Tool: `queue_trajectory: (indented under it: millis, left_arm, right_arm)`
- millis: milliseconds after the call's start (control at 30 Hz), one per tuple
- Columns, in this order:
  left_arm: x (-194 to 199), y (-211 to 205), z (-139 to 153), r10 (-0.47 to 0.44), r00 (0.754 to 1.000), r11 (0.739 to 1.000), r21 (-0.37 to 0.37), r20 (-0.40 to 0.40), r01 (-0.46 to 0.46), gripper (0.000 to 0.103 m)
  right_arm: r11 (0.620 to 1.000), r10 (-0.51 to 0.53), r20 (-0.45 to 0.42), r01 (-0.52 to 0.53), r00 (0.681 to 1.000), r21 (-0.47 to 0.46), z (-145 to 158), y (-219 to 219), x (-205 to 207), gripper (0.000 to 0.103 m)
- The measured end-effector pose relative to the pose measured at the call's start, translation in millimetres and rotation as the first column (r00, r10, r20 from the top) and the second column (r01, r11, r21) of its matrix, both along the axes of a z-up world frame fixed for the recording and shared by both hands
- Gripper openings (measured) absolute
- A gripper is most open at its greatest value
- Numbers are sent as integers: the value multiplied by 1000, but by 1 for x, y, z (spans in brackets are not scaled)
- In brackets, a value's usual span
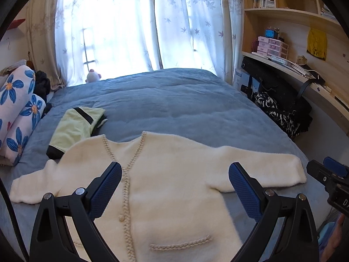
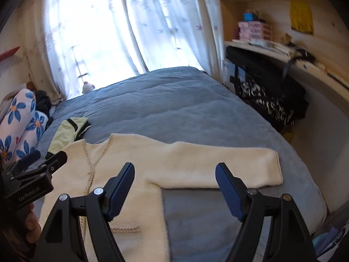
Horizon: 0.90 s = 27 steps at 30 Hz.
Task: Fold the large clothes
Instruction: 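Grasp the cuff of the cardigan sleeve with the right tool, then fold the held sleeve across the cardigan body and open the right tool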
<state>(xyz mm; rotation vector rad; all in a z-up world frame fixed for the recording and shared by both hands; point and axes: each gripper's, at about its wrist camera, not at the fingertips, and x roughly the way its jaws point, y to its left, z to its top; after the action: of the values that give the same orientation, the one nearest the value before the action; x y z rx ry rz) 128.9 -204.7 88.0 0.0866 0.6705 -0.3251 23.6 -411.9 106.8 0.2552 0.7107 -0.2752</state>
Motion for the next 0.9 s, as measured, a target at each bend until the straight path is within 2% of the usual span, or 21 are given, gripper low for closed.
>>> queue_trajectory:
  millis: [167, 267, 433, 600, 700, 767, 867, 900]
  left_arm:
    - [19, -28, -20, 2, 998, 1000, 19, -60, -1, 98]
    - [29, -44, -43, 2, 994, 999, 53, -106, 4, 98]
    - [39, -56, -86, 14, 987, 995, 96, -162, 2, 98]
    - [40, -58, -112, 38, 981, 992, 124, -188, -15, 98]
    - [41, -56, -124, 50, 977, 990, 143, -208, -20, 98]
    - [41, -52, -130, 59, 973, 989, 148, -222, -27, 98]
    - [42, -42, -136, 85, 971, 985, 164, -224, -48, 98]
    - [43, -38, -138, 94, 970, 984, 169, -225, -56, 98]
  right_arm:
    - [989, -112, -80, 119, 991, 85, -37, -65, 6, 77]
    - [963, -165, -125, 187, 978, 192, -68, -105, 3, 77]
    - [885, -240, -220, 307, 945, 351, -125, -155, -4, 77]
    - [773, -326, -282, 426, 902, 471, -178, -194, -11, 76]
    - [704, -370, -312, 484, 875, 520, -204, -211, -10, 71]
    - [684, -396, -323, 511, 860, 521, -216, -220, -6, 69]
    - [662, -442, -337, 556, 831, 503, -231, -232, -1, 58]
    - [659, -460, -338, 570, 821, 490, -233, -234, 1, 45]
